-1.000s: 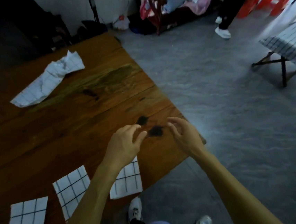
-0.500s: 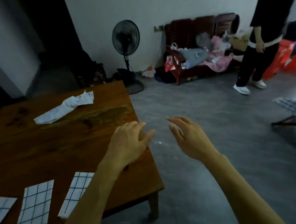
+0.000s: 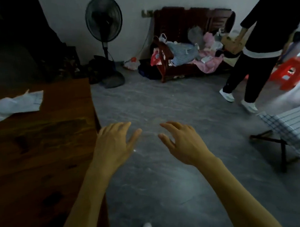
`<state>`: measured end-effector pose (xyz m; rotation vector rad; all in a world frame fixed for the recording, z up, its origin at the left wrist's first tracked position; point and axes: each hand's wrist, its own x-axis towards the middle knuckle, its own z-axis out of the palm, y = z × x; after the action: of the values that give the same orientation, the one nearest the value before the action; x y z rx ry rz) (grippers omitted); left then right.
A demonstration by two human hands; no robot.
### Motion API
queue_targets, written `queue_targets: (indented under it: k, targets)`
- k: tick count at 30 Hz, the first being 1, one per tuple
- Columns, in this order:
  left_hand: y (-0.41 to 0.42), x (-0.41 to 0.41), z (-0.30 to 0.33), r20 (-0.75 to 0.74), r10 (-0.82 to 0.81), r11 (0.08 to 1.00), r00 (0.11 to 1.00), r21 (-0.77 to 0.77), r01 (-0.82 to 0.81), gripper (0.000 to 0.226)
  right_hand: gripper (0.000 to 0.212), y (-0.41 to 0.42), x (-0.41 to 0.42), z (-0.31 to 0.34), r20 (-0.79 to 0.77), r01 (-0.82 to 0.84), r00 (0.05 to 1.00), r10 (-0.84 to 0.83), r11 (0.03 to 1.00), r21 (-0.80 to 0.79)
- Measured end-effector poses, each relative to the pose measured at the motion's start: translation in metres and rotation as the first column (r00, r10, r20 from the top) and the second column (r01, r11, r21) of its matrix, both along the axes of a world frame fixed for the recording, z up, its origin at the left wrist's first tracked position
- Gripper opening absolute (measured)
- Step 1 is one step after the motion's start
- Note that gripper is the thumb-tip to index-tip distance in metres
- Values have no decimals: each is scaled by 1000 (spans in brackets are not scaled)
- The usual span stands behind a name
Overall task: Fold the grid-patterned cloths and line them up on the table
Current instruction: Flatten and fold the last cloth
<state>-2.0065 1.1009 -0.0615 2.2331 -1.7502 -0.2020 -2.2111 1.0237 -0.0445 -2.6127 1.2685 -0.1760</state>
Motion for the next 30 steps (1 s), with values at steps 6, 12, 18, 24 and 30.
queue_targets:
  k: [6, 12, 18, 24, 30]
  targets:
    - [-95, 16, 0, -17, 60, 998, 998, -1, -60, 81, 57, -114, 29, 6, -17, -59, 998, 59, 998, -11]
    - [-173, 50, -12, 17, 172, 985, 985, 21, -172, 79, 67, -218, 81, -24, 39, -200, 979, 198, 979, 32]
    - [-251, 82, -25, -19, 390, 919, 921, 78, -387, 64, 65, -331, 142, -46, 149, -409, 906, 395, 910, 72]
    - [-317, 100, -6, -126, 649, 761, 750, 100, -641, 57, 57, -436, 211, -29, 150, -622, 782, 605, 771, 134]
    - [-360, 143, 6, -116, 805, 593, 582, 105, -799, 51, 55, -485, 298, -20, 254, -783, 618, 744, 612, 112]
